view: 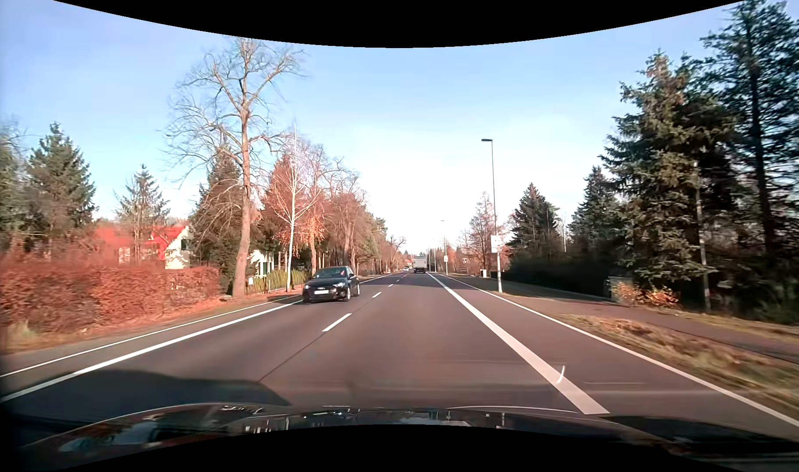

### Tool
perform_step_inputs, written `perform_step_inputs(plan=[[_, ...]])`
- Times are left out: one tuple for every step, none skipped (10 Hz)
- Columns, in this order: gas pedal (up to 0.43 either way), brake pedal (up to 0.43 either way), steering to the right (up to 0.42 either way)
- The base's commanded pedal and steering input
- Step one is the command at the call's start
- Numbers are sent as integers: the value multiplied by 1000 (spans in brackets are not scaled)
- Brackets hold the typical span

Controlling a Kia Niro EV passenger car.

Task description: Follow the waypoints while adhering to traffic rules and regulations

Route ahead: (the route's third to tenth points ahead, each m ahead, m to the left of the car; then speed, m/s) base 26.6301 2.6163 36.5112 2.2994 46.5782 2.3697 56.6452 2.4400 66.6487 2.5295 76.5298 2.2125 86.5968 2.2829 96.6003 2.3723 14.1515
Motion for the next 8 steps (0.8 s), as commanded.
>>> perform_step_inputs(plan=[[118, 0, -5], [118, 0, -5], [118, 0, -5], [118, 0, -5], [118, 0, -5], [118, 0, -5], [118, 0, -4], [118, 0, -3]])
